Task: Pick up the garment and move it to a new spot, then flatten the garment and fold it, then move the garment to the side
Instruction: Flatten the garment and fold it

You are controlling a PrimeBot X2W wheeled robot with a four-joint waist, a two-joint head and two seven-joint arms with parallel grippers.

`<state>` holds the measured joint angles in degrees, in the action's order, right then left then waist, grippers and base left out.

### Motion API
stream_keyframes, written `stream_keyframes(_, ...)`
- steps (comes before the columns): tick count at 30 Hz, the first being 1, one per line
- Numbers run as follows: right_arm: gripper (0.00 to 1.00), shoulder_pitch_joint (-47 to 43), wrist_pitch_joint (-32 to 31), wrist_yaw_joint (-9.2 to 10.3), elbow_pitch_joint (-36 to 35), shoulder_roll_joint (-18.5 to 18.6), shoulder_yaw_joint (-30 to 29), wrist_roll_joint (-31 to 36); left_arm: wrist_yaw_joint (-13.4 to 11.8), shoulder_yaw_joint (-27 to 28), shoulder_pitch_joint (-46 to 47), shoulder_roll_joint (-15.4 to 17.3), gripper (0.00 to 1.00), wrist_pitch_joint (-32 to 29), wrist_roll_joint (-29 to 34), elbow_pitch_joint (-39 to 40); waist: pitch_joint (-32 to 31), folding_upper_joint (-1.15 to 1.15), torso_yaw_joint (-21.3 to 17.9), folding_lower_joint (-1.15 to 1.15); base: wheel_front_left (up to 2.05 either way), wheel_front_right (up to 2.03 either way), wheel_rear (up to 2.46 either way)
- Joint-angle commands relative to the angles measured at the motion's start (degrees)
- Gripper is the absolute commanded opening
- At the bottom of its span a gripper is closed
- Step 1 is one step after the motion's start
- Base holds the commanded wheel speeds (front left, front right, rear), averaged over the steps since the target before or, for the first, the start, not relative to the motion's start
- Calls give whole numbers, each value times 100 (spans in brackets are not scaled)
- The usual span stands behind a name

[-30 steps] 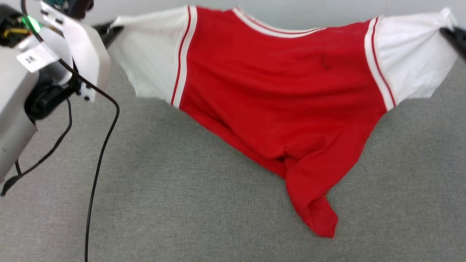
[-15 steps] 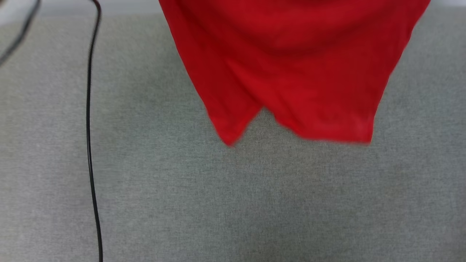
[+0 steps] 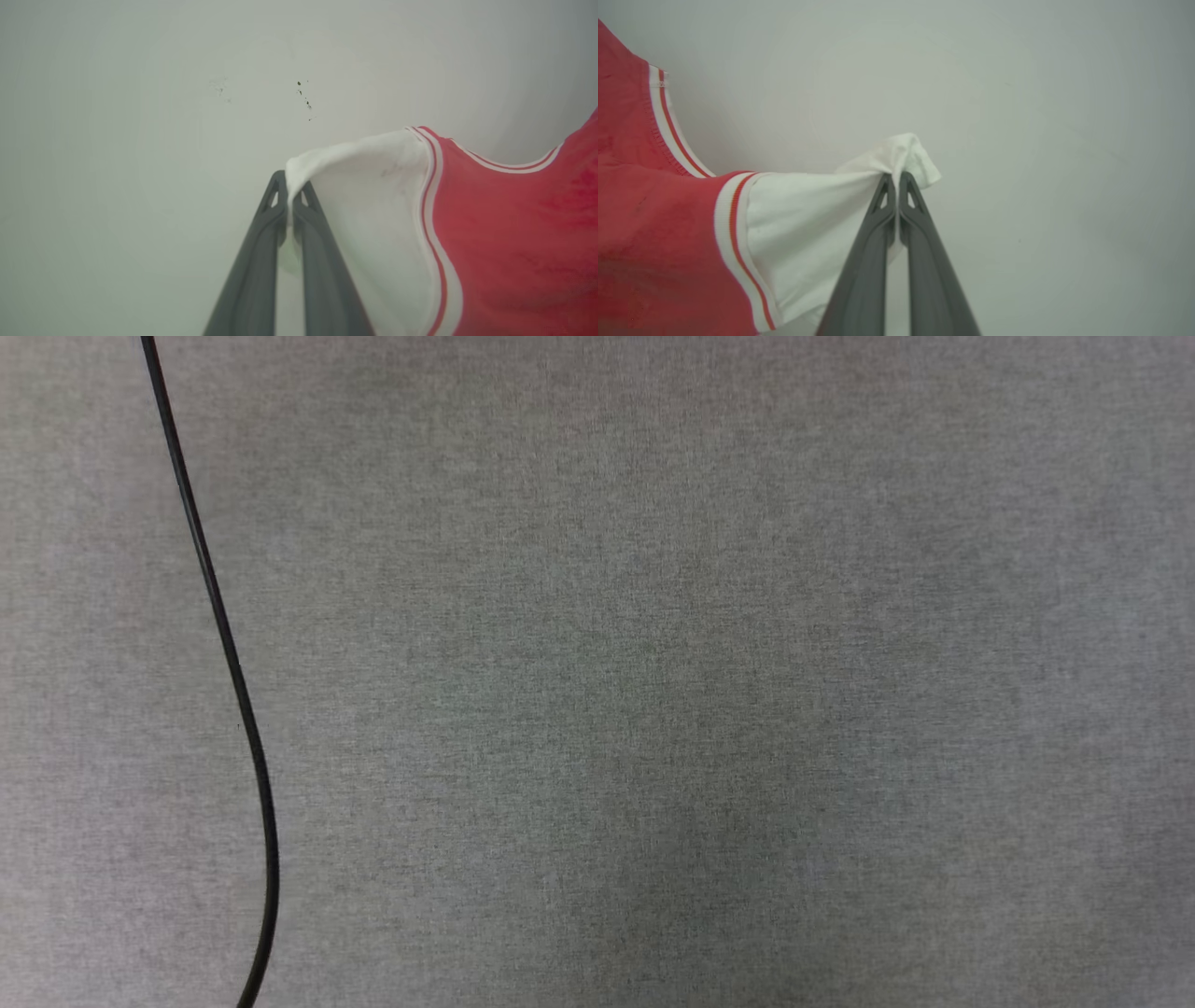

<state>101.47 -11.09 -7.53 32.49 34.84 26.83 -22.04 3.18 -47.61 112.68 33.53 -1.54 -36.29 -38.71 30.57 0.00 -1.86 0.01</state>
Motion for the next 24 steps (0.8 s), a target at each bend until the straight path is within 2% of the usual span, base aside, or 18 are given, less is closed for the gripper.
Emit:
stream_keyframes(1,0,170,87,8,178,-76,60,32,48,30,86,-43,0,48,-24,-149,105,0,11,-1,0,0,0)
stream_keyframes(6,0,375,365,8,684,-248,367,-87,187,-37,84,-77,0,270,-24,-585,245,0,45,-1,0,0,0)
stream_keyframes(12,0,-42,699,8,1066,-328,940,-362,300,-97,-455,-164,0,677,-234,-945,191,0,76,-1,0,0,0)
stream_keyframes(24,0,-1851,1164,8,893,-191,2282,-1403,391,-374,-2843,-225,0,1443,-724,-1176,-752,0,157,-1,0,0,0)
